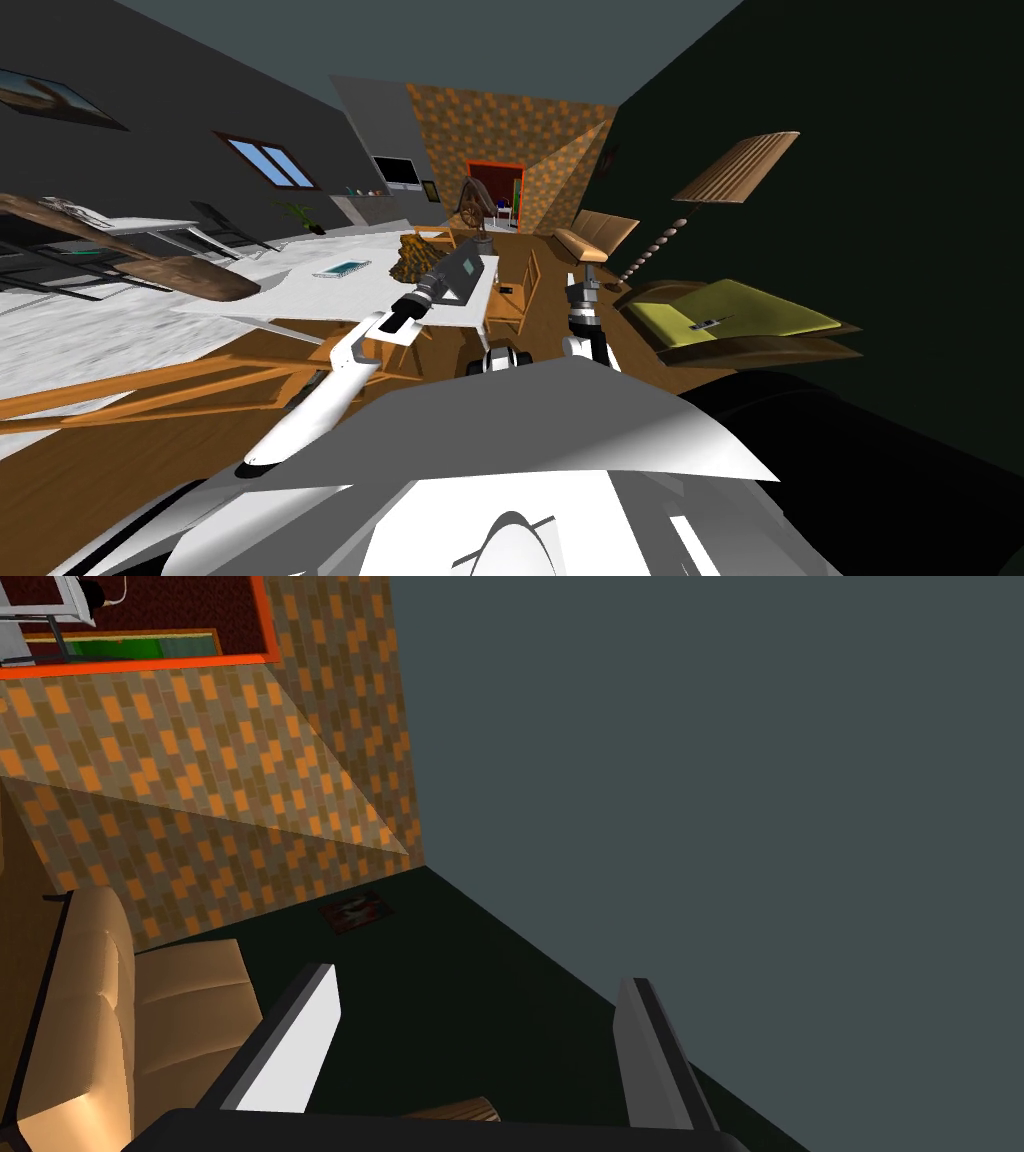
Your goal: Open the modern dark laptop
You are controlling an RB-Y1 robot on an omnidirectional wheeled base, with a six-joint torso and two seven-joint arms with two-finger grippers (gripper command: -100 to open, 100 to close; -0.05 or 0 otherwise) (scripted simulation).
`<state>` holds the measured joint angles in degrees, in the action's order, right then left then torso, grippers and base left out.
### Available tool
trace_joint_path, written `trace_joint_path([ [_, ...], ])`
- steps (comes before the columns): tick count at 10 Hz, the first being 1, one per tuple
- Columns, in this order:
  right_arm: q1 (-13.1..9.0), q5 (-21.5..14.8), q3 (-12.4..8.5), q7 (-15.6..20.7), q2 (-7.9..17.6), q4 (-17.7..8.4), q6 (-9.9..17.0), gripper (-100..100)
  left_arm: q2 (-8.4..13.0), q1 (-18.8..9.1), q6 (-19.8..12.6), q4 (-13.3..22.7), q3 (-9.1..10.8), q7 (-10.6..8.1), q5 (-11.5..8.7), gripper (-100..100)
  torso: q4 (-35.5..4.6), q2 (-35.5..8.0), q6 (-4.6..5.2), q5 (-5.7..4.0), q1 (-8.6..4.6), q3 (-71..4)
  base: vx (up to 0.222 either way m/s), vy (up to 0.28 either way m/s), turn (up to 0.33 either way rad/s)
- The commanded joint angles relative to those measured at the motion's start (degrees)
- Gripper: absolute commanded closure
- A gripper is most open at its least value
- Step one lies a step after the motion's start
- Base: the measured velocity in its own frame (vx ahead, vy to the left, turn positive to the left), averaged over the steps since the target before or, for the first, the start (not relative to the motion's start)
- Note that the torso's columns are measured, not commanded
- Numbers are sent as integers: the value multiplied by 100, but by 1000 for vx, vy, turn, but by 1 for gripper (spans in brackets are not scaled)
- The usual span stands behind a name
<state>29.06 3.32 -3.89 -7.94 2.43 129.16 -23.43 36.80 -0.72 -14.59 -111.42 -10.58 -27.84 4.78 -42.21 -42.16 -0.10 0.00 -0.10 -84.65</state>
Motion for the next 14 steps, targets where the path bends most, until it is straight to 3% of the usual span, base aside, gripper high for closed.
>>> trace_joint_path([
  [1,0,0,0,0,0,0,0,0,232,34,-149,-249,-81,-55,-11,-100,-1,8,8,-5,-4,-4,64,90,-42],
  [2,0,0,0,0,0,0,0,0,344,51,-221,-367,-120,-81,-16,-100,21,27,7,10,21,-14,59,82,-30],
  [5,2,0,1,0,-1,1,0,0,336,-5,-229,-377,-85,-87,-36,-100,0,13,12,-5,-9,-7,63,3,-19],
  [6,1,0,1,0,-1,1,-1,0,342,-8,-246,-385,-82,-94,-38,100,-6,-13,10,-5,-4,7,13,0,2],
  [10,0,0,-1,0,1,0,0,0,-96,3,-185,-238,-46,-530,-529,100,-7,-12,9,9,39,8,27,133,15],
  [11,0,0,-1,0,1,0,0,0,-34,-1,-193,-255,-52,-457,-459,100,-7,-10,10,4,23,6,11,81,0],
  [12,0,0,0,0,0,0,0,0,111,35,-350,-99,-58,-364,-420,-100,-8,-14,12,-7,-18,8,3,27,11],
  [14,0,0,1,0,-1,1,0,0,255,67,-498,30,-66,-262,-374,-100,-9,-16,11,-8,-14,10,0,8,6],
])
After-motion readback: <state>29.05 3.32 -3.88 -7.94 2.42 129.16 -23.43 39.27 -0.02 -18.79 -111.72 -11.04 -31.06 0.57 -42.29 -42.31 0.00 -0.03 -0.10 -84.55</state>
